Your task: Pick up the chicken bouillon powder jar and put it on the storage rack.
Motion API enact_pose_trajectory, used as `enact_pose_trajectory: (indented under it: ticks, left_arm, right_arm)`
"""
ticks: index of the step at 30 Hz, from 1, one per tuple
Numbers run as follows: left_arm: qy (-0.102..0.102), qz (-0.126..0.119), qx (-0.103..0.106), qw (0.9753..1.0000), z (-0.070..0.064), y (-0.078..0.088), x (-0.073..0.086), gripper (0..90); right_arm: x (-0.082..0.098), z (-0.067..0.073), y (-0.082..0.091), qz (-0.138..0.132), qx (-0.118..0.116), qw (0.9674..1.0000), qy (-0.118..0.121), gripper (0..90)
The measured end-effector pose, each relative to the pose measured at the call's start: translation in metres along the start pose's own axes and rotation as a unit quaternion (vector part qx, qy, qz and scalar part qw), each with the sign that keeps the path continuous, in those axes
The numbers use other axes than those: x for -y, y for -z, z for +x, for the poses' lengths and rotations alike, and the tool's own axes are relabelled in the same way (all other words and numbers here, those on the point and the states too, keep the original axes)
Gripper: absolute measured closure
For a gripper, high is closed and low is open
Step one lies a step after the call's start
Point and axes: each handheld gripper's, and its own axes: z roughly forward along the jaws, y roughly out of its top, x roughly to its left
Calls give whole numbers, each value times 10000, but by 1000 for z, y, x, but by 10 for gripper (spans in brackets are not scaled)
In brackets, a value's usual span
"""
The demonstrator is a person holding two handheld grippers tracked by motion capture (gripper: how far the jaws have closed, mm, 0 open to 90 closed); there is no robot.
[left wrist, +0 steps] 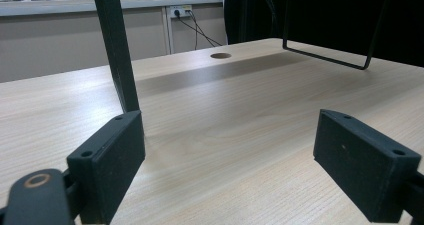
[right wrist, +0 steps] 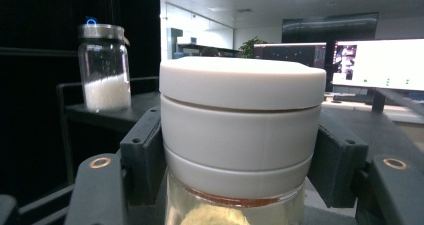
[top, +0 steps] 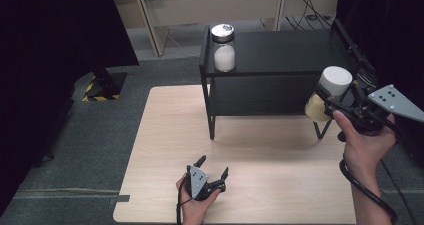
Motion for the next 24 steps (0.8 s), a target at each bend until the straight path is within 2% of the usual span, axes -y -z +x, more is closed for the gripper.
enact_pose_trajectory:
  ticks: [5,19,24]
  left_arm:
    - [-8,-5,3,10000,0,0,0,126]
    - [-20,-8,10,10000,0,0,0,126]
    - [-18,-8,5,10000,0,0,0,126]
  right_arm:
    - [-12,-2,-4,-56,37,10000,-23,343]
    - [-29,-1,-13,-64,53,10000,16,343]
    - [-43,0,-18,-67,90,9999,96,343]
